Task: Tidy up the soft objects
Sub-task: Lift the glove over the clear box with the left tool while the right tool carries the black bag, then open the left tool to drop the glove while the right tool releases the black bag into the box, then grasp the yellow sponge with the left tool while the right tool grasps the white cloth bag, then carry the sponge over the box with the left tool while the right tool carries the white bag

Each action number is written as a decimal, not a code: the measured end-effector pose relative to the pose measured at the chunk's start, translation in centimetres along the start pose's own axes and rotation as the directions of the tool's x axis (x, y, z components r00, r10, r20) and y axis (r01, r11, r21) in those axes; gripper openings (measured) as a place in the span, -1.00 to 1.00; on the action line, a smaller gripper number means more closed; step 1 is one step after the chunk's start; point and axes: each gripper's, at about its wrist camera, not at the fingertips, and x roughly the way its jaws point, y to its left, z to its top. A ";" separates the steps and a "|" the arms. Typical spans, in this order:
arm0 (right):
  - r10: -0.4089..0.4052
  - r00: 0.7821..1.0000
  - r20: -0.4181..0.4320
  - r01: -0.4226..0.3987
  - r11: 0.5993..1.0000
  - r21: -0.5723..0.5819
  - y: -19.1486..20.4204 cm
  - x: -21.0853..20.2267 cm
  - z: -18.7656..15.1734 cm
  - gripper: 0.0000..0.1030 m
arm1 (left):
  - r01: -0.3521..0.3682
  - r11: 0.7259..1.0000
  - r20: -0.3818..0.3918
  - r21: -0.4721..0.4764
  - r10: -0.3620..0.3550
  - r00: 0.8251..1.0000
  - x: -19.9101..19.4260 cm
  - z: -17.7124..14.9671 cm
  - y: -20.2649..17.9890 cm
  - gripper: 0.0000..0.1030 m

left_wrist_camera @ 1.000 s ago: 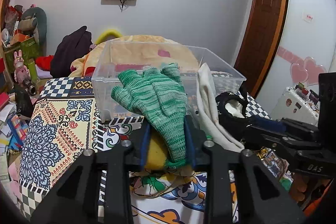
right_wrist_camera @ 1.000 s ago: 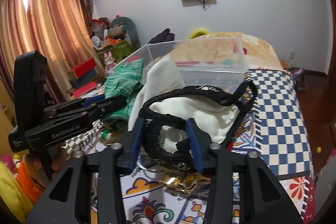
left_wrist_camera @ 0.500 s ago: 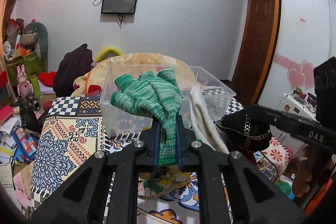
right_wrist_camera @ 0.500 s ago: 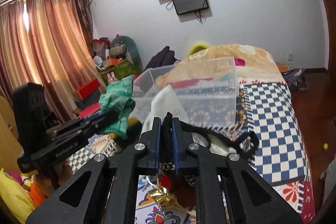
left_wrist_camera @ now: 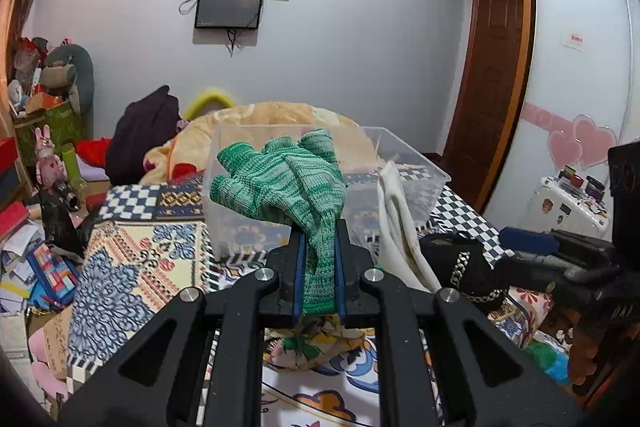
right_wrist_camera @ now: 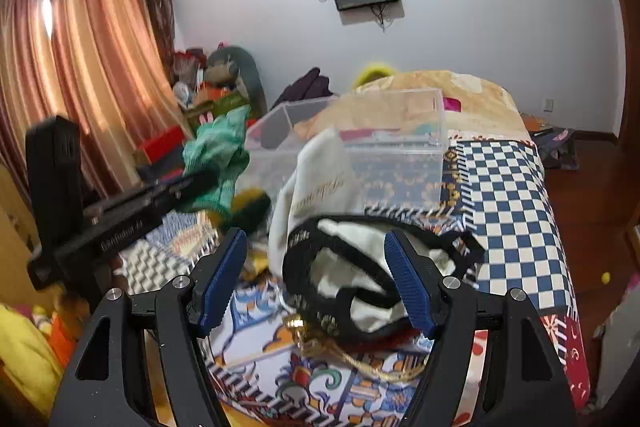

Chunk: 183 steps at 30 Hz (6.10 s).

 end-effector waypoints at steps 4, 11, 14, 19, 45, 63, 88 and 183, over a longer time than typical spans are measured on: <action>-0.038 0.997 -0.061 0.035 0.999 -0.038 0.5 1.8 -0.6 0.29 | 0.002 1.000 -0.009 0.010 -0.002 1.000 0.0 -0.3 -0.2 -0.77; -0.046 0.994 -0.098 0.043 0.999 -0.026 -0.1 3.4 -1.3 -0.47 | 0.009 1.000 -0.008 0.004 -0.009 1.000 -0.2 -0.5 0.0 -0.77; -0.065 0.996 -0.058 0.063 0.997 -0.036 0.0 2.4 -0.9 -0.55 | 0.009 1.000 -0.004 0.002 -0.009 1.000 -0.2 -0.4 0.1 -0.77; -0.064 0.998 0.003 0.064 0.998 -0.009 -0.4 0.4 0.4 -0.61 | 0.006 1.000 0.010 0.001 -0.006 1.000 -0.6 0.1 0.2 -0.77; -0.110 0.967 0.231 0.136 0.986 -0.099 0.0 2.4 10.3 -0.63 | -0.051 0.997 0.078 0.065 0.045 0.996 3.5 8.1 1.3 -0.76; -0.066 0.995 -0.072 0.060 0.995 -0.081 -2.7 10.3 9.0 -0.61 | -0.004 1.000 -0.231 0.024 0.009 0.973 13.3 7.7 3.0 -0.76; -0.089 0.996 0.008 0.089 0.992 -0.092 -0.9 4.7 8.7 0.20 | -0.009 0.996 -0.113 0.092 0.020 0.993 5.3 8.0 1.7 0.20; -0.196 0.980 -0.039 0.192 0.977 -0.093 -3.3 8.2 8.9 -0.53 | -0.030 0.999 -0.144 0.034 0.035 0.989 10.1 6.9 3.3 -0.42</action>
